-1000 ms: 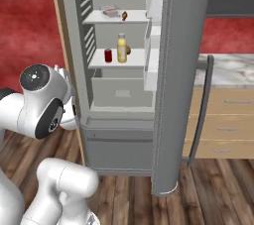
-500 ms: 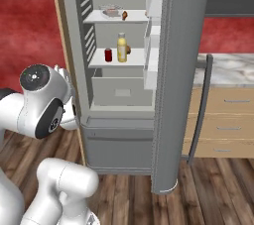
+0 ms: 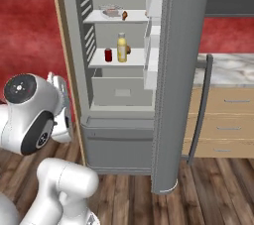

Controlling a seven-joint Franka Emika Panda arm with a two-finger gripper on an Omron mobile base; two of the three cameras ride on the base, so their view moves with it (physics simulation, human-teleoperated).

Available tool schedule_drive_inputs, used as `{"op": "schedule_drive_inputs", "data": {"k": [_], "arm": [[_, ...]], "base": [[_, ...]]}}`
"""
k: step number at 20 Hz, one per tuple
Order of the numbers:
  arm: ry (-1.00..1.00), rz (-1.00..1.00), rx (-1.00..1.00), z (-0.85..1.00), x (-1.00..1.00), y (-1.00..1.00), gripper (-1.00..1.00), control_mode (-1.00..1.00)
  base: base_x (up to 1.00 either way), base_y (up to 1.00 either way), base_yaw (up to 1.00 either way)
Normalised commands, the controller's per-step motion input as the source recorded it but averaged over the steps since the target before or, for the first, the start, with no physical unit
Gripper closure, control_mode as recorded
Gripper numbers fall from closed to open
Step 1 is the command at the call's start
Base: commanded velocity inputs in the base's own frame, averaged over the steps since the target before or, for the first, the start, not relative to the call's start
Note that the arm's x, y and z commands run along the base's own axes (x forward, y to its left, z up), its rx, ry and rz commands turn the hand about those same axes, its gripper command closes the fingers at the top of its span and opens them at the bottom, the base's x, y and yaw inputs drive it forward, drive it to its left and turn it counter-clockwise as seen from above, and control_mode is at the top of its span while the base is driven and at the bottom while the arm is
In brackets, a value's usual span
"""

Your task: Place the tupperware on the top shelf of the fridge. Make space for the tupperware among the existing items by rearranging them on the shelves if needed. Close the fridge door when finished.

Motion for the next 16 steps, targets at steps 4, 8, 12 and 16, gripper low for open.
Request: {"op": "schedule_drive_inputs", "data": {"k": [4, 8, 12, 16], "arm": [[-0.04, -0.24, 0.04, 0.00, -1.00, -0.73, -1.00, -1.00], [-0.04, -0.33, 0.04, 0.00, -0.69, -1.00, -1.00, -1.00], [-0.08, -0.33, 0.06, 0.00, -0.30, -1.00, -1.00, -1.00], [-0.06, -0.25, 0.13, 0.05, -0.13, -1.00, -1.00, -1.00]], "base": [[0.00, 0.00, 0.00], [0.00, 0.00, 0.00], [0.00, 0.00, 0.00], [0.00, 0.00, 0.00]]}}
